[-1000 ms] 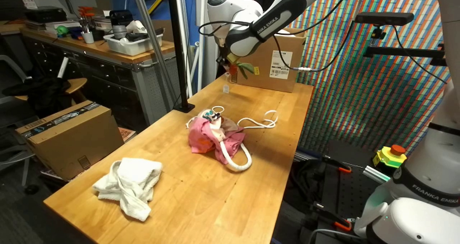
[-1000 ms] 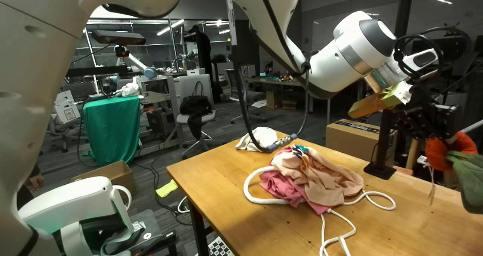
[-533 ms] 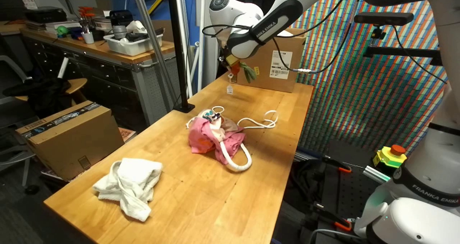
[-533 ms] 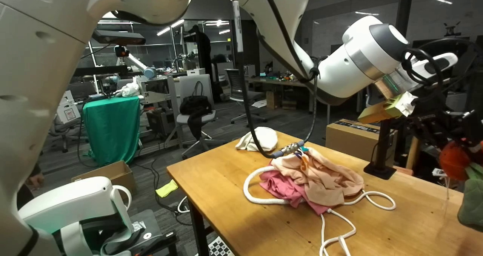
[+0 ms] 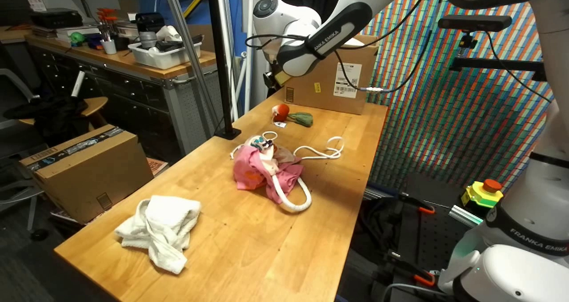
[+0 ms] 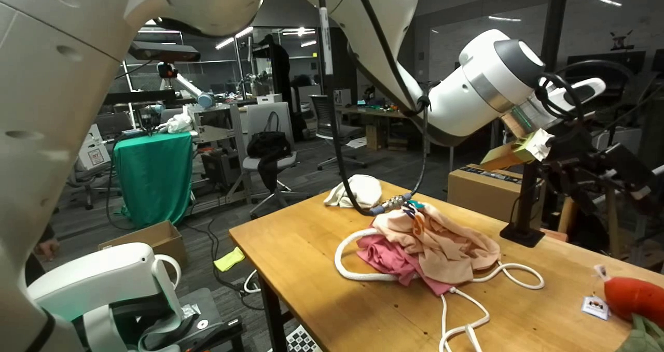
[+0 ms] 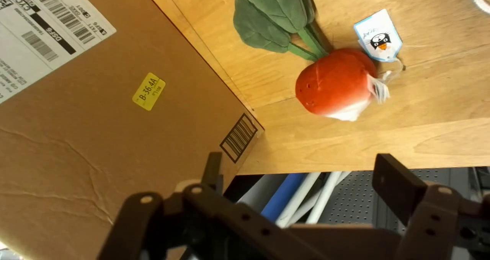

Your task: Spread the clothes and the objects across on the table

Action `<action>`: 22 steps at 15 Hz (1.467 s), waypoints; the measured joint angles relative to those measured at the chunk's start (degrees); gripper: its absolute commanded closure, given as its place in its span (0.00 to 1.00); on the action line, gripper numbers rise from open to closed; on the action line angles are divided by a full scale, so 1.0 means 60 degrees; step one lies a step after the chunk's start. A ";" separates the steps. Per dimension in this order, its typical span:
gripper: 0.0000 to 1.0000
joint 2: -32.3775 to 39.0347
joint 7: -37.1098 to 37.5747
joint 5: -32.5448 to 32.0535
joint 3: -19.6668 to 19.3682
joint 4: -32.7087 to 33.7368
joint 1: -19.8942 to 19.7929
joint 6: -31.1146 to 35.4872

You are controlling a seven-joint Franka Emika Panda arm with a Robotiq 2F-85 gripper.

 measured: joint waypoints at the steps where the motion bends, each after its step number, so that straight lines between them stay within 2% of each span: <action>1: 0.00 -0.0001 -0.0015 -0.0014 0.0022 -0.0038 0.0092 -0.0005; 7: 0.00 -0.0188 -0.0360 -0.0121 0.0622 -0.0862 0.0915 0.0006; 13: 0.00 -0.0921 -0.1240 0.0113 0.1832 -0.2147 0.1578 0.0033; 18: 0.00 -0.1594 -0.2719 0.1155 0.2573 -0.2928 0.1669 0.0062; 22: 0.00 -0.2095 -0.4767 0.2575 0.2778 -0.3333 0.1529 0.0055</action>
